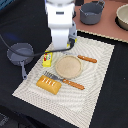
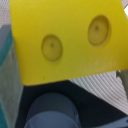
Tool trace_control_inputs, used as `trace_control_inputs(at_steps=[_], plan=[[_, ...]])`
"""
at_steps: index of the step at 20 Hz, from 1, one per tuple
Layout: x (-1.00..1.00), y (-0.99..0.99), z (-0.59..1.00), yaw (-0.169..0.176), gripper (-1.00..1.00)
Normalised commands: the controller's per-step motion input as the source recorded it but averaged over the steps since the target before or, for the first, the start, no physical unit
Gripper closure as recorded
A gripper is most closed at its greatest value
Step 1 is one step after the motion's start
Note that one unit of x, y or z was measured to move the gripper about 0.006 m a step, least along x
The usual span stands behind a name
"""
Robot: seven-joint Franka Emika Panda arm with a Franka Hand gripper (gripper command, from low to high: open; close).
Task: Interact with the objects in diverse but meaningful ways.
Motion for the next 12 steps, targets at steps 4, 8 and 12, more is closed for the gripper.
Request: trace_control_inputs(at_steps=[4,8,12], plan=[[-0.93,-0.12,0.09,0.046,1.0],[-0.91,-0.27,0.0,0.032,1.0],[-0.86,-0.39,-0.06,0.022,1.0]])
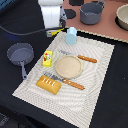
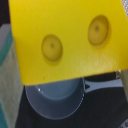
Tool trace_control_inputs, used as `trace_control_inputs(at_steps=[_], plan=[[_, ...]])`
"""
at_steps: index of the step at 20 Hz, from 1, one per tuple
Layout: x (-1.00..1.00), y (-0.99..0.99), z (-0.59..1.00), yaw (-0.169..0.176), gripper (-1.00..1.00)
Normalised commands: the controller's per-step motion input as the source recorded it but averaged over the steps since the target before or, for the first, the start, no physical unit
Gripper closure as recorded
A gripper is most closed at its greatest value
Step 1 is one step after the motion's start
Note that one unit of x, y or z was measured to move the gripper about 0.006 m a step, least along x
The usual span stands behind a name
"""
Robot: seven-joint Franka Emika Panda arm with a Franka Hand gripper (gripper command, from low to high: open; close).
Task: Interact with the objects in diverse but meaningful ways.
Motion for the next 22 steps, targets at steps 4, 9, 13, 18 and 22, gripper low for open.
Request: trace_control_inputs(at_steps=[4,9,13,18,22], plan=[[-0.81,-0.51,-0.23,0.004,1.0],[-0.79,-0.59,-0.27,0.0,1.0],[-0.77,-0.61,-0.31,0.0,1.0],[-0.71,-0.43,-0.27,0.003,1.0],[-0.45,-0.01,-0.07,0.005,1.0]])
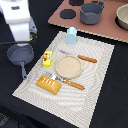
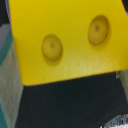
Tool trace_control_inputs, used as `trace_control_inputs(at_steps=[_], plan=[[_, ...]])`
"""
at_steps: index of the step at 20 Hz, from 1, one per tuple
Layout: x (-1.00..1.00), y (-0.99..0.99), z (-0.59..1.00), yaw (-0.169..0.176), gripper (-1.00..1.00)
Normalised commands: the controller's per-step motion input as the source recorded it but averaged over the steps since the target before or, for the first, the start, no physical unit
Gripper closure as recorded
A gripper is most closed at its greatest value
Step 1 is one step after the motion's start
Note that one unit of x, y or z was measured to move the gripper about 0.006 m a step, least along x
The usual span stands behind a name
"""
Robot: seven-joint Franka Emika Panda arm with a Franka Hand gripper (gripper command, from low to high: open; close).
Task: Interact with the objects in diverse but meaningful ways.
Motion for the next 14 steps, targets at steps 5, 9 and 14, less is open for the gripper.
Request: trace_control_inputs(at_steps=[5,9,14], plan=[[-0.31,0.24,-0.01,0.003,1.0],[-0.29,0.22,-0.08,0.007,1.0],[-0.14,0.04,-0.25,0.008,1.0]])
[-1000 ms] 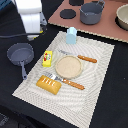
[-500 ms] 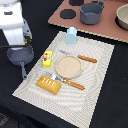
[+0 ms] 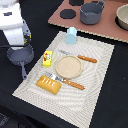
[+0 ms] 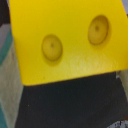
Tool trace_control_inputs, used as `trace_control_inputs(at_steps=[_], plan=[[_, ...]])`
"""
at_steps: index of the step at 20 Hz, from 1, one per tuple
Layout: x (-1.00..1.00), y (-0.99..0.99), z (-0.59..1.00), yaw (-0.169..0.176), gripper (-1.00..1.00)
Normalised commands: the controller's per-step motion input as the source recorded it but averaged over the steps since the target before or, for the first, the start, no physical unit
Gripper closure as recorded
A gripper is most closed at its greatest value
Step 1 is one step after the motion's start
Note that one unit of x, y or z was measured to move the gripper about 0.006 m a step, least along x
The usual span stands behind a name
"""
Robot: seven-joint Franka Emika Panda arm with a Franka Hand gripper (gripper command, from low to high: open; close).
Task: Interact with the objects in diverse but meaningful ways.
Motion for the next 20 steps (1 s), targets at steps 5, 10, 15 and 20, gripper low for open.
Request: trace_control_inputs(at_steps=[5,10,15,20], plan=[[-0.23,0.0,-0.39,0.011,1.0],[-0.28,0.0,-0.38,0.019,1.0],[-0.38,0.0,-0.28,0.033,1.0],[-0.59,-0.08,-0.03,0.024,1.0]])
